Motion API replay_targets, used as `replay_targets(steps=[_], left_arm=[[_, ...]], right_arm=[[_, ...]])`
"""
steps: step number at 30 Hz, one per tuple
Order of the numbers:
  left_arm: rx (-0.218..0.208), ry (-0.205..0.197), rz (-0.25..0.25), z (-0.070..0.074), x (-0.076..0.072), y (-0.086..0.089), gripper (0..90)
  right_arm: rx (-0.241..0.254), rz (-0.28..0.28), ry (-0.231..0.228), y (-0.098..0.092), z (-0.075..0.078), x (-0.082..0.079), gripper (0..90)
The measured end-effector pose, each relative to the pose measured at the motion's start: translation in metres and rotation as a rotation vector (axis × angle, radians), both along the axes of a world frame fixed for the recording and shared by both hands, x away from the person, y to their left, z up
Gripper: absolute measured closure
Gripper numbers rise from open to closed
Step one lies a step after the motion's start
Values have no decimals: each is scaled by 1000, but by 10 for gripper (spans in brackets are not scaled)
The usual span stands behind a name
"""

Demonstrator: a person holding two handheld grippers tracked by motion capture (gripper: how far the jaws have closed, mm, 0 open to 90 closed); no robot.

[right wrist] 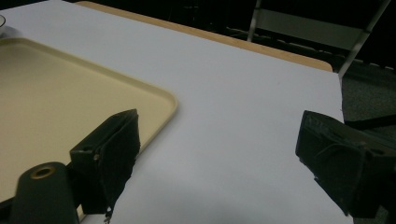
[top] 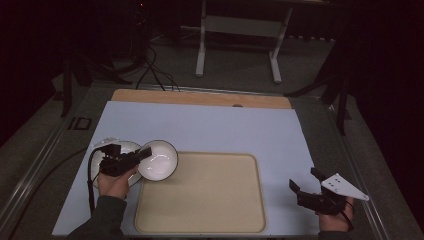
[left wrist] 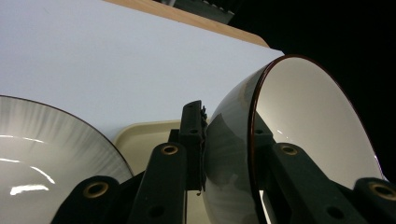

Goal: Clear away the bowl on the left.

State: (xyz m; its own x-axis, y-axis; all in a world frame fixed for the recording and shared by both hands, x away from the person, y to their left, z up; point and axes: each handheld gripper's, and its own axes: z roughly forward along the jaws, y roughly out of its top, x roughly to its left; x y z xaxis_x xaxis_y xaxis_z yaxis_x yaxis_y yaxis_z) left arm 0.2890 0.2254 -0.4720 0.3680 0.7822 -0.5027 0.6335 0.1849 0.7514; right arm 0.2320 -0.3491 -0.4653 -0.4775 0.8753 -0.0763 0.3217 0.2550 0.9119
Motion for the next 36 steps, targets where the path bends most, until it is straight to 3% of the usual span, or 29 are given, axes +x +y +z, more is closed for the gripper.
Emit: replay_targets(steps=[13,36], left_arm=[[6,1,-6,-2,2,-9,763],[33,8,-73,-6,2,-41,762]], right_arm=[[-1,0,-1,0,0,0,135],[-1,-2,-1,0,0,0,136]])
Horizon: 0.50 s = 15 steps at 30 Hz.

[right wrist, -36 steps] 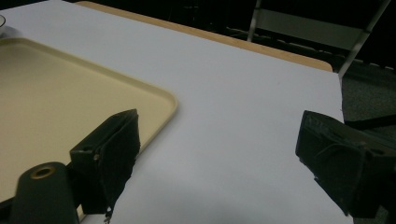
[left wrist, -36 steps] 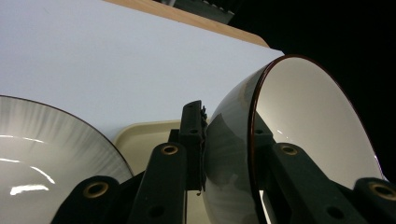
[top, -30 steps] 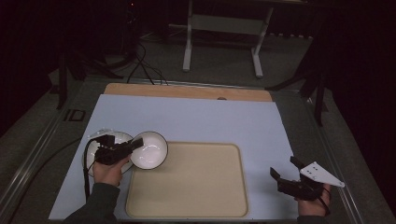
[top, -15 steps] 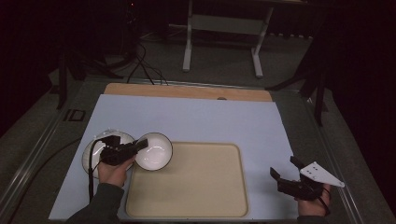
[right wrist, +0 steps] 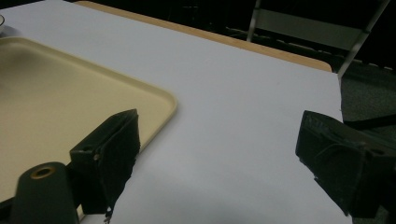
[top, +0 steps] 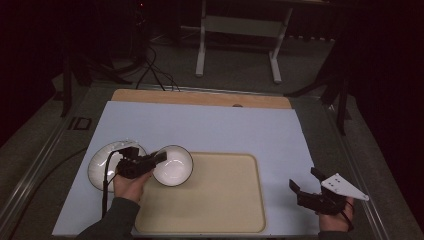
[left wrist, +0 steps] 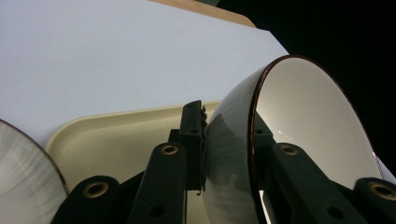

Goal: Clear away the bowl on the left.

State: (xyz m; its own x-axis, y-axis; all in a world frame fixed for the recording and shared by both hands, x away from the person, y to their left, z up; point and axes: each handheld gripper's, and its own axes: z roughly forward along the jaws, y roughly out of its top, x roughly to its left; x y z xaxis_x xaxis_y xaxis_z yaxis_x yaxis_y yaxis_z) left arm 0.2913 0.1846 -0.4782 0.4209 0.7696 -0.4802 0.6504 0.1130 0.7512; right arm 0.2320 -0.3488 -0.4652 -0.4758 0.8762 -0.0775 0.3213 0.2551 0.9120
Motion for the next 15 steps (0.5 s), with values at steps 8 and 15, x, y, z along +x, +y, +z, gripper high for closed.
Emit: replay_targets(steps=[8,15], left_arm=[[6,7,-18,-3,1,-9,762],[14,14,-33,-5,2,-16,762]], right_arm=[[0,1,0,0,0,0,135],[-1,2,0,0,0,0,135]])
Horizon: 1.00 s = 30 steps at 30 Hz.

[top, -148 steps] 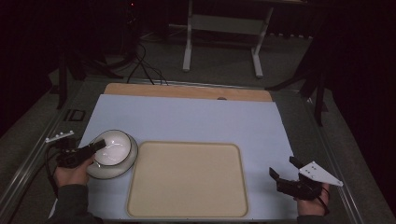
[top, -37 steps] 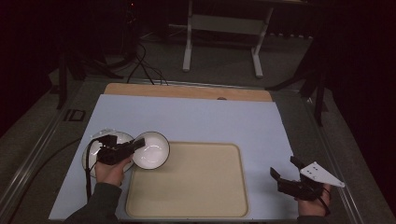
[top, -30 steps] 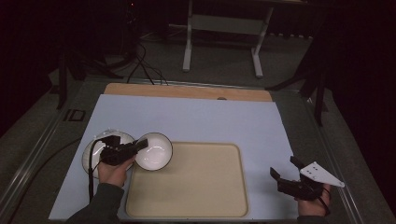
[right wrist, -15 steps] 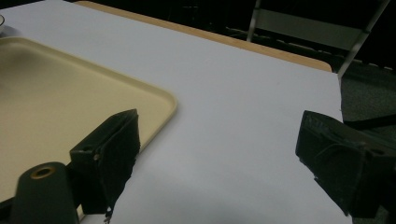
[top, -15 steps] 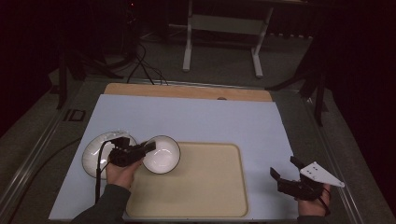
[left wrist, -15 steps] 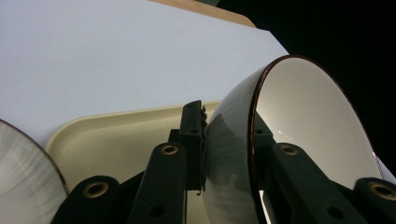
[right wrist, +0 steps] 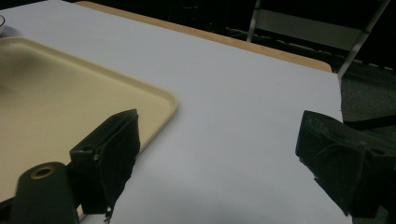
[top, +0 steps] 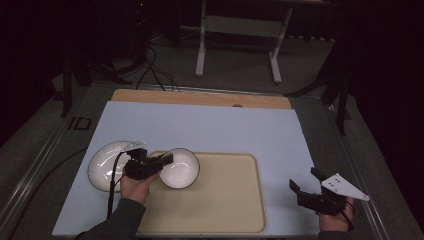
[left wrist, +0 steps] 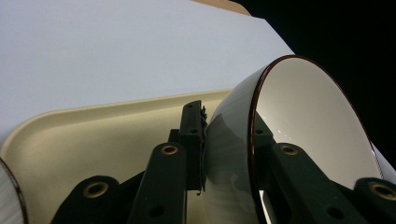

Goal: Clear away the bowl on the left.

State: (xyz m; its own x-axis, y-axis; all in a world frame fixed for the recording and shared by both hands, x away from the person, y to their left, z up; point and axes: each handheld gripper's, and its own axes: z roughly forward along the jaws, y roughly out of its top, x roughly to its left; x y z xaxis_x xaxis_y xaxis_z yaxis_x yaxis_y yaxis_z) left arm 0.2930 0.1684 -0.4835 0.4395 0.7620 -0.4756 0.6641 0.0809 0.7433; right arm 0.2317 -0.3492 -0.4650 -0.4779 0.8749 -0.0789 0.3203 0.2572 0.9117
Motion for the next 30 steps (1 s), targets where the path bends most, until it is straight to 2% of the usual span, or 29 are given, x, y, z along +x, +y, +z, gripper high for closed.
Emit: replay_targets(steps=[19,30], left_arm=[[12,20,-30,-6,2,-12,762],[42,31,-55,-12,2,-22,761]], right_arm=[[1,1,0,0,0,0,135],[2,-1,2,0,0,-1,136]])
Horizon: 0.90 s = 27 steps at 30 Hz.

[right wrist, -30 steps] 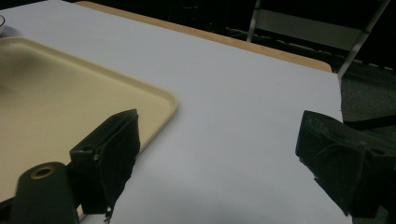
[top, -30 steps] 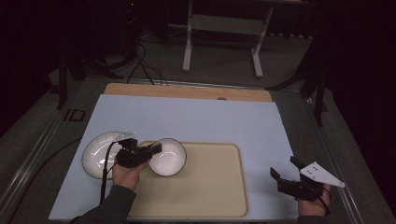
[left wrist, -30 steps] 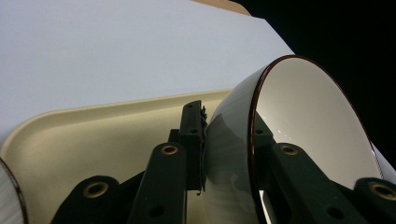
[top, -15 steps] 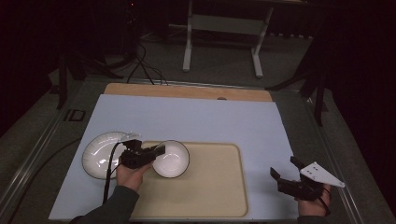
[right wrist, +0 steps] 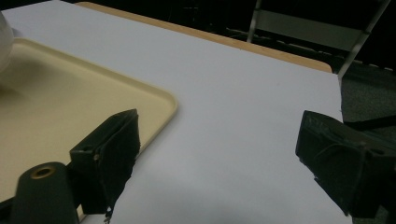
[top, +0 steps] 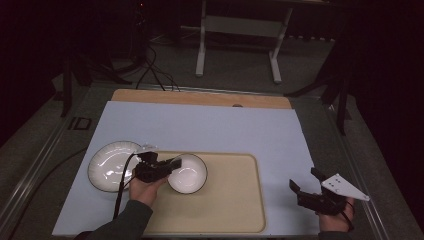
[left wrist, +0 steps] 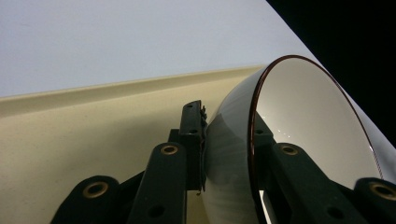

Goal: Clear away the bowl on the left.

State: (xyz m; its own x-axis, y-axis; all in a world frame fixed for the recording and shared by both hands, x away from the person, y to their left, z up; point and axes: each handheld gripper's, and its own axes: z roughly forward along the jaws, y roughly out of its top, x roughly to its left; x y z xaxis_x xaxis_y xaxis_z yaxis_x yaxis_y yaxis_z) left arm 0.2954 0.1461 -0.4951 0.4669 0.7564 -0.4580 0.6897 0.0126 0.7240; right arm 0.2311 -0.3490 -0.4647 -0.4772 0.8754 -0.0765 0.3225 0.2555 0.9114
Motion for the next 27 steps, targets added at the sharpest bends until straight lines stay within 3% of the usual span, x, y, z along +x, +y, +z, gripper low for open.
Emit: replay_targets(steps=[18,24,27], left_arm=[[66,50,-46,-14,0,-16,757],[56,71,-53,-20,1,-19,757],[97,53,-50,-19,0,-22,764]], right_arm=[[4,-2,-4,-1,0,-1,136],[4,-2,-6,-1,1,-1,136],[5,-2,-5,-1,1,-1,135]])
